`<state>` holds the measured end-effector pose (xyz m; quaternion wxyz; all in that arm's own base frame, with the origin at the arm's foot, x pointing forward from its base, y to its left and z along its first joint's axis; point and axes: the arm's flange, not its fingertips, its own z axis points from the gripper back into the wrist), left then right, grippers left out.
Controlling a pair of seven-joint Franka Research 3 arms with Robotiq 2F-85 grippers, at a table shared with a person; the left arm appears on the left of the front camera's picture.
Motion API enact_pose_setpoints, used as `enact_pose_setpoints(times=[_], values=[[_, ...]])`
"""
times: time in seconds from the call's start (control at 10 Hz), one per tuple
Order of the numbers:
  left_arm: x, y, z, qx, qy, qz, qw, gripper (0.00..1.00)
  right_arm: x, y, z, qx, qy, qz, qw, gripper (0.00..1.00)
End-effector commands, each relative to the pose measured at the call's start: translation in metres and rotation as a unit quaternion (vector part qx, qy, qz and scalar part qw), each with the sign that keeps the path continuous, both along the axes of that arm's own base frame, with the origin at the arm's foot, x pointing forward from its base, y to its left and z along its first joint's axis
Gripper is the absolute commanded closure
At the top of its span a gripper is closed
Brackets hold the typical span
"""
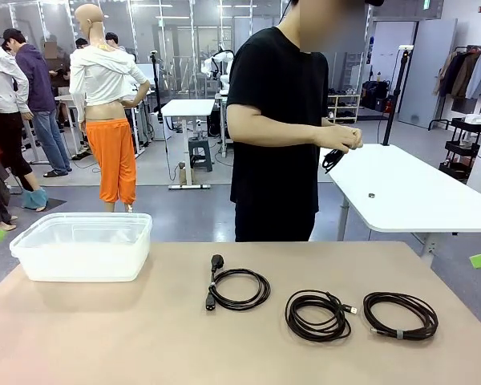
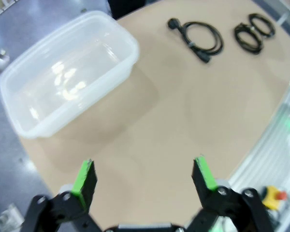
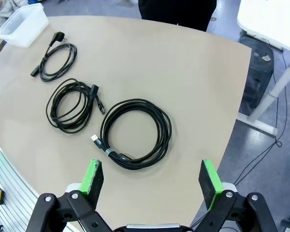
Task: Organize and store the cables.
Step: Place the Power Cable into the Organizing box.
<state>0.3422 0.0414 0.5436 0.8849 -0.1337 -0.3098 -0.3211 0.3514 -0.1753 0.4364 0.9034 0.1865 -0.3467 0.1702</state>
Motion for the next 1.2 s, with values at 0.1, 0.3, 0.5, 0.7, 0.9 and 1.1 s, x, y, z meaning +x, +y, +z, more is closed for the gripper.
enact_pose_setpoints(times=[0.1,0.3,0.5,0.7,0.9,1.1], values=[[0.018,-0.083,0.029,0.028,0.075,0.028,0.996,0.00,0.001,-0.001,-0.001,0.002,-0.004,0.002,1.000,0.00],[0.022,-0.170,0.026,0.074,0.089,0.038,0.993,0.00,0.001,-0.001,-0.001,0.002,-0.004,0.002,1.000,0.00],[0.024,-0.239,0.009,0.095,0.106,0.048,0.989,0.00,0.001,-0.001,-0.001,0.002,-0.004,0.002,1.000,0.00],[0.018,-0.289,-0.026,0.118,0.117,0.065,0.984,0.00,0.001,-0.001,-0.001,0.002,-0.004,0.002,1.000,0.00],[0.024,-0.306,-0.045,0.113,0.116,0.069,0.984,0.00,0.001,-0.001,-0.001,0.002,-0.004,0.002,1.000,0.00],[0.010,-0.295,-0.036,0.114,0.124,0.052,0.984,0.00,0.001,-0.001,-0.001,0.002,-0.004,0.002,1.000,0.00]])
